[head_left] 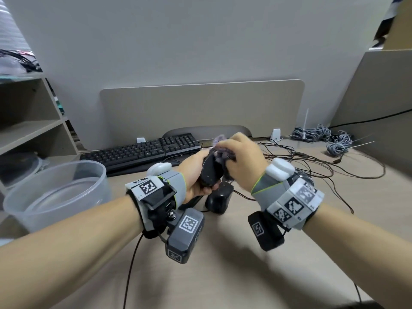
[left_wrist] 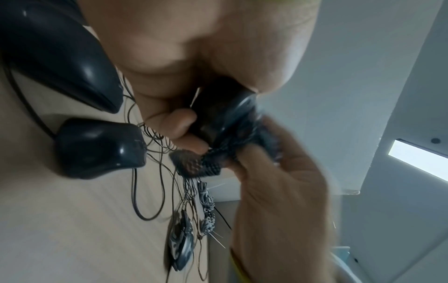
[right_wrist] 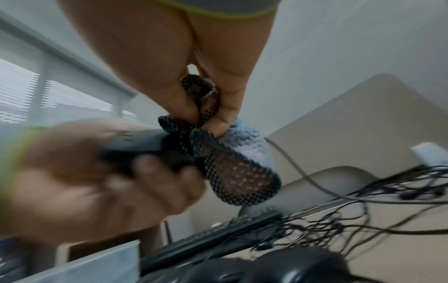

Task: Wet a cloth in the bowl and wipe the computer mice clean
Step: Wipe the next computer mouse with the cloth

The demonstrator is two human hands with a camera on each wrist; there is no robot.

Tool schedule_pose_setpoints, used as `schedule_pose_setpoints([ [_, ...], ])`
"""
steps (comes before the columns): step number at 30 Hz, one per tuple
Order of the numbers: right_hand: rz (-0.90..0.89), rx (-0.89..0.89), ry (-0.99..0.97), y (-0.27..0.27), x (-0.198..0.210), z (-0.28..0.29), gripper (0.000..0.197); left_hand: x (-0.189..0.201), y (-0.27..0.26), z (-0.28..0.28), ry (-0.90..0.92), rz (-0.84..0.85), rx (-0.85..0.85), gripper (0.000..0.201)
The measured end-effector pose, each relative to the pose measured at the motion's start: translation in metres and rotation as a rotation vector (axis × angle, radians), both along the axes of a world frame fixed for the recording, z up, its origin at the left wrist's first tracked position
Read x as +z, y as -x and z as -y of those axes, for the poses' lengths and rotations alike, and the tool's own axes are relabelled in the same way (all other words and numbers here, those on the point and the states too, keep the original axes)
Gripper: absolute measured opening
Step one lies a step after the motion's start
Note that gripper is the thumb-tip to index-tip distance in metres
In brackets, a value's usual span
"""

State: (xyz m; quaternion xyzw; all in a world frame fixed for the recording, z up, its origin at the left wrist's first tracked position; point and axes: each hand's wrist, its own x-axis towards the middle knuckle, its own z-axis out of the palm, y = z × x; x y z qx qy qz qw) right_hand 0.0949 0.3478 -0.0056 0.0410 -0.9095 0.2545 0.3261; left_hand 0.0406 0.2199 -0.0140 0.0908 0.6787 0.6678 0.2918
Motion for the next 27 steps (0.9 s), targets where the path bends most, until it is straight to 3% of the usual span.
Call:
schedule_pose_setpoints([
  [2,-0.009,0.092,-0.045,-0.004,-0.003,0.009,0.042,-0.002,0.002,0.000,0.009,-0.003,0.018,0.038],
  [6,0.060,-0.077,0.021,0.006,0.004,-0.007,0.044,-0.005,0.002,0.002,0.008,0.015,0.037,0.039],
  [10,0.019,0.081,-0.035,-0.005,-0.005,0.008,0.044,-0.005,0.003,0.002,0.011,0.013,0.040,0.035],
  [13,0.060,-0.076,0.053,0.002,-0.002,-0.008,0.043,-0.007,0.001,0.001,0.015,0.026,0.043,0.039],
  [17,0.011,0.120,-0.024,-0.013,-0.007,0.016,0.041,-0.005,0.004,-0.001,0.007,0.008,0.055,0.033],
  [21,0.048,-0.038,0.128,0.000,0.007,0.001,0.041,-0.009,0.002,-0.005,0.015,0.000,0.073,0.037],
  [24,0.007,0.098,0.042,-0.016,0.006,0.022,0.041,-0.007,0.004,-0.005,-0.019,-0.004,0.121,0.032],
  [27,0.100,0.224,-0.021,-0.034,-0.009,0.028,0.038,-0.003,0.009,0.002,-0.055,0.021,0.159,0.032],
])
